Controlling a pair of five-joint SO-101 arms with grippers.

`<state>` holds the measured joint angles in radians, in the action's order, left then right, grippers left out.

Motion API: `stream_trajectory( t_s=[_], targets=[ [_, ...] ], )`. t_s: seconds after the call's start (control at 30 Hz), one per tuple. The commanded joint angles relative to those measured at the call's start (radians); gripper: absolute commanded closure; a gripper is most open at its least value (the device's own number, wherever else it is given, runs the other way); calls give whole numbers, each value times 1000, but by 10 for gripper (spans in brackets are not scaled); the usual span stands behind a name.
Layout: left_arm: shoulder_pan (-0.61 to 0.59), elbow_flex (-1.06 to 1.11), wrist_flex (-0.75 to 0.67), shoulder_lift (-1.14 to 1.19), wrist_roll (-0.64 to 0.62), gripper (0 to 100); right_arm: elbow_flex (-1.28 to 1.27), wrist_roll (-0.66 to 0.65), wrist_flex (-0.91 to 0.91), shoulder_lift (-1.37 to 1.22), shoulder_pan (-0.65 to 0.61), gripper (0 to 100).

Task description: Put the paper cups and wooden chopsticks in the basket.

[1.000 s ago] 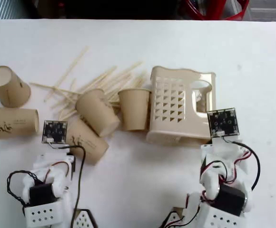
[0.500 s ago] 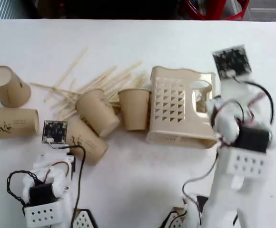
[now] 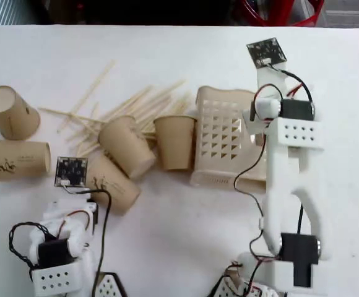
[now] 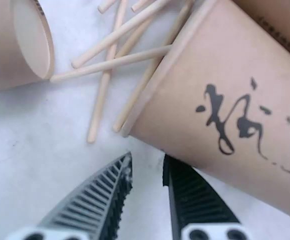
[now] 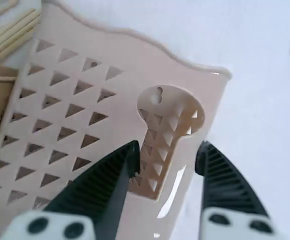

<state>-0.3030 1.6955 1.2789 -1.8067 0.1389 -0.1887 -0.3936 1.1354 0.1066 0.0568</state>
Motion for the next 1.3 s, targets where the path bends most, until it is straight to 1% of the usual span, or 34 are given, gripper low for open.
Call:
stream_trajectory(
  t_s=[0.0, 0.2, 0.37, 0.7, 0.77, 0.87, 0.9, 0.93, 1.0, 1.1, 1.27],
  targets=[
    [-8, -2, 3, -5, -6, 882, 72, 6, -35, -51, 39, 809],
    [-8, -2, 3, -5, -6, 882, 89, 5, -38, -142, 82, 809],
    [-8, -2, 3, -5, -6, 882, 89, 5, -101, -226, 94, 809],
    [-8, -2, 3, -5, -6, 882, 89, 11, -381, -406, 97, 809],
    [-8, -2, 3, -5, -6, 882, 89, 9, -407, -427, 97, 844],
    [-8, -2, 3, -5, -6, 882, 89, 11, -443, -449, 97, 984],
    [-8, -2, 3, -5, -6, 882, 89, 9, -452, -452, 97, 986],
    [-8, -2, 3, -5, -6, 882, 89, 11, -455, -449, 97, 967],
    [-8, -2, 3, -5, -6, 882, 91, 14, -458, -440, 116, 985],
    [-8, -2, 3, -5, -6, 882, 86, 15, -461, -380, 159, 981],
    [-8, -2, 3, -5, -6, 882, 83, 135, -460, -206, 255, 982]
  ],
)
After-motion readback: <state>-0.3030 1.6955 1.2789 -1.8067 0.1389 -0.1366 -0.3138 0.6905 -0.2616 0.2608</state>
